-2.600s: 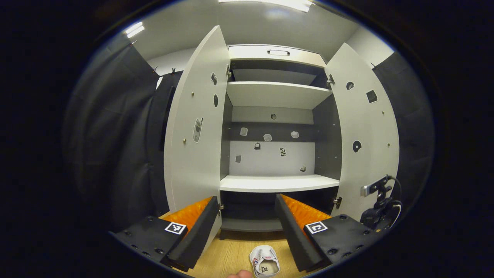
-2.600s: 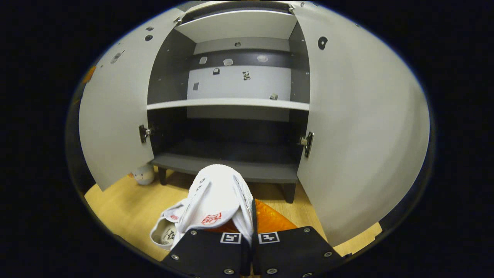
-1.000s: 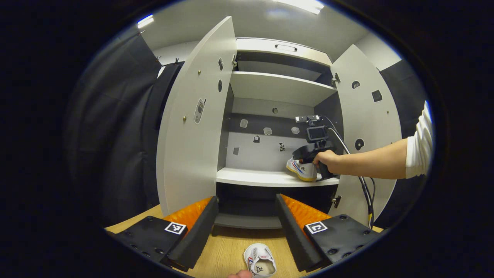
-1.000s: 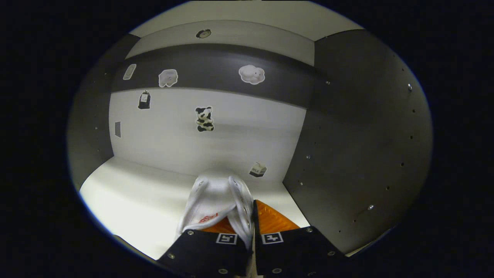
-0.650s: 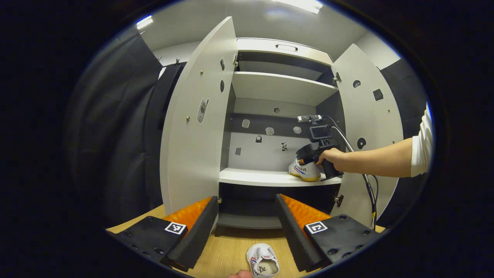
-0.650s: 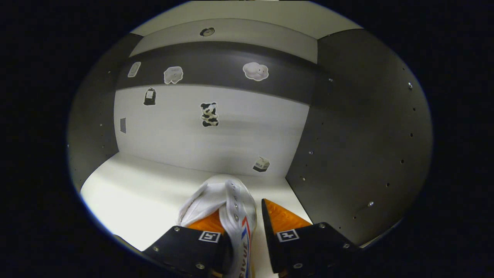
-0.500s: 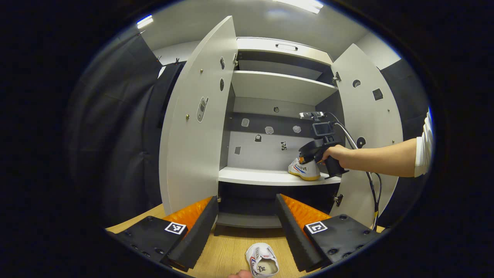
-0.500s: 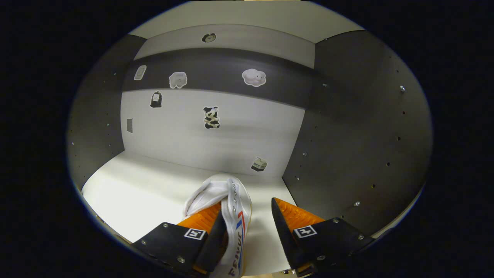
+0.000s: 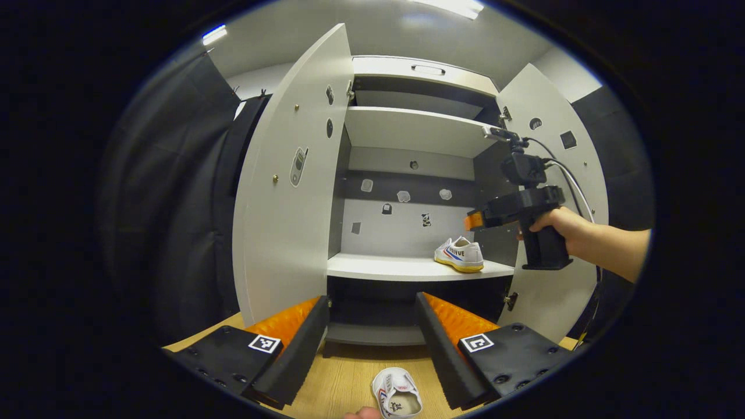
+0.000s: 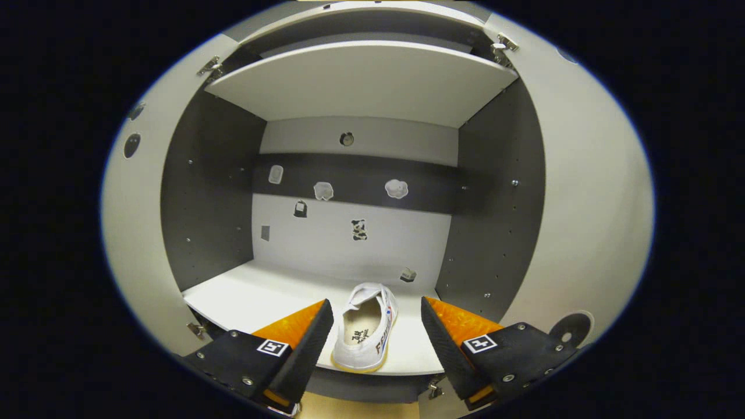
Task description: Grab one shoe with the right hand and put it into the shoe cabinet, grab the other shoe with the left hand and put it into the shoe cabinet; then close the right door with the right hand and the left door with the left hand.
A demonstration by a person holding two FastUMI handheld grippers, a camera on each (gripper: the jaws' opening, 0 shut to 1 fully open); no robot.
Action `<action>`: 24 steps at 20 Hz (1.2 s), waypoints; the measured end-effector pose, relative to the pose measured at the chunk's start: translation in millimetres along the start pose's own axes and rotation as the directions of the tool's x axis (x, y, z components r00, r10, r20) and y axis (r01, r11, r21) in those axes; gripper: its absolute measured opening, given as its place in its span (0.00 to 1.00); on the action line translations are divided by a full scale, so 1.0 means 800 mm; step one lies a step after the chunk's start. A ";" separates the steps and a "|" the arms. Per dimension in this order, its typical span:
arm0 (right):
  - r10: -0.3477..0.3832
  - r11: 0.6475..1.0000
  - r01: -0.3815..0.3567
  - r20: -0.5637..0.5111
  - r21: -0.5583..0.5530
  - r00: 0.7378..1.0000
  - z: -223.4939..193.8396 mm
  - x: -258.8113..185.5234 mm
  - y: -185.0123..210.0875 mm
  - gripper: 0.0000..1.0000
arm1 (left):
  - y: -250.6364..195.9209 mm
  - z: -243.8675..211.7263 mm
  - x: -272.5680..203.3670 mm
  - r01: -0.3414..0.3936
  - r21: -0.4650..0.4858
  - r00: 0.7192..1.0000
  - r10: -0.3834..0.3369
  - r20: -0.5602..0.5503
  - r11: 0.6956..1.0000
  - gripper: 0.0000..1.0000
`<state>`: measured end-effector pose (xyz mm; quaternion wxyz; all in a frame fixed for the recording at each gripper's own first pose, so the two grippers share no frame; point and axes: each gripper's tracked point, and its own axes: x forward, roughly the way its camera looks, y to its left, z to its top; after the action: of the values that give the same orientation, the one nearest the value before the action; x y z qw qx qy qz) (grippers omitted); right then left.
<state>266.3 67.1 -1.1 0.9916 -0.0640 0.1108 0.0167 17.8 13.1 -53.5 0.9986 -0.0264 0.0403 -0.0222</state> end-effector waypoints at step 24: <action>-0.057 0.998 0.057 0.192 0.006 0.980 -0.176 -0.324 -0.042 0.94 | -0.027 -0.320 -0.025 0.151 -0.019 0.804 -0.134 -0.580 0.988 0.97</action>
<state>-15.6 10.7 -75.6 0.9978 -0.0653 0.0129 -0.0058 -23.9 -20.9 -305.2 0.9347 -0.0075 0.3397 -0.1045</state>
